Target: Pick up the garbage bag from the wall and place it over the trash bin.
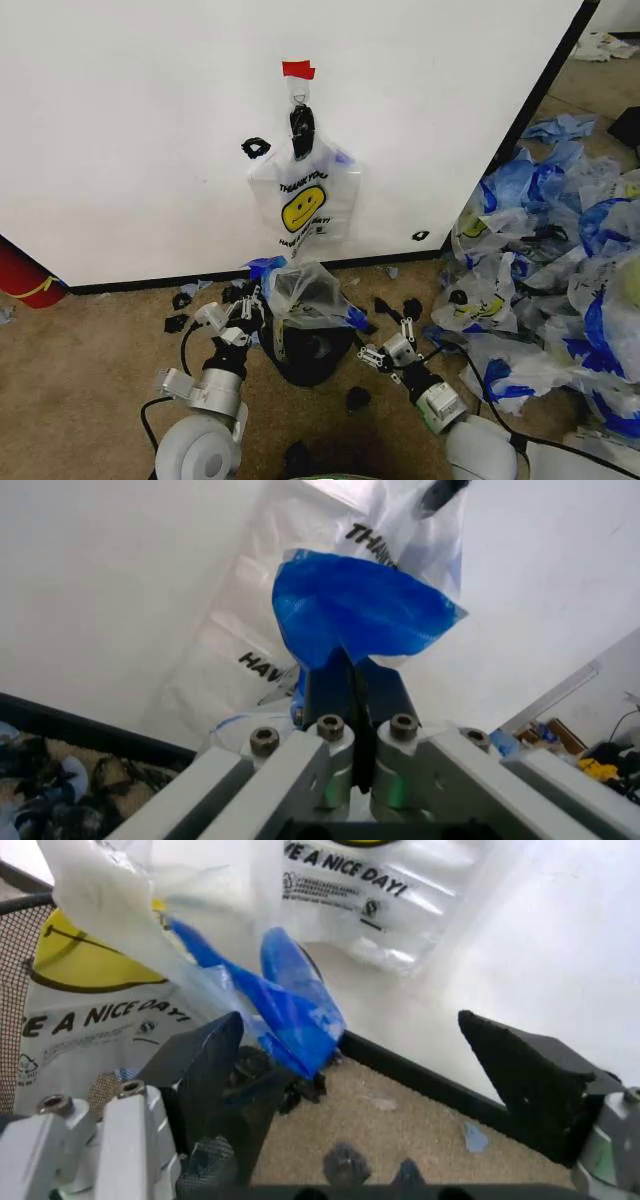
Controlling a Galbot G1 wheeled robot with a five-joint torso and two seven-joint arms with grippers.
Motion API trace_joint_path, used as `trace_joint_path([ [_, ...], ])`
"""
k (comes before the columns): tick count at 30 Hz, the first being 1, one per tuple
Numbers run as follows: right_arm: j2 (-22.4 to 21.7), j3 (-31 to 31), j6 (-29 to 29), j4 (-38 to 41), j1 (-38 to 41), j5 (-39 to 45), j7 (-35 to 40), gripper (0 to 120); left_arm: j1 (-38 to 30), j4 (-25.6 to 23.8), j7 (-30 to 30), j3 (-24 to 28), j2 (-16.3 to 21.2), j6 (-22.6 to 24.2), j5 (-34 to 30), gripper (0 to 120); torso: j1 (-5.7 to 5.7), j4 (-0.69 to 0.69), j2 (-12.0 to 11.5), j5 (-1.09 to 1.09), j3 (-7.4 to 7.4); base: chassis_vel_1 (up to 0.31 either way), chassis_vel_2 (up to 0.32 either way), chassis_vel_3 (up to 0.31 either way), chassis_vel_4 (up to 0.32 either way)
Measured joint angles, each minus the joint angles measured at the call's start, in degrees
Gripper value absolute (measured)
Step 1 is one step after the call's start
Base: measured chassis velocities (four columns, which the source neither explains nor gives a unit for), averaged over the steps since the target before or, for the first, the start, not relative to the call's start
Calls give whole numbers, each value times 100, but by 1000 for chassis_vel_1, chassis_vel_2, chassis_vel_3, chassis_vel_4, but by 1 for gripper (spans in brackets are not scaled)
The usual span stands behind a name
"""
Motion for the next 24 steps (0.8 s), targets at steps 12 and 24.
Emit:
trace_joint_path([
  [12, -149, 335, 11, 156, -342, -41, -10, 82, -46, 15, -6, 72, -37, 13, -8, 0, 0, 0, 0, 0, 0, 0, 0, 0, 0],
  [24, -48, 213, 34, 113, -292, -65, -20, 82, 34, -16, -4, 35, -61, 10, 39, 0, 0, 0, 0, 0, 0, 0, 0, 0, 0],
])
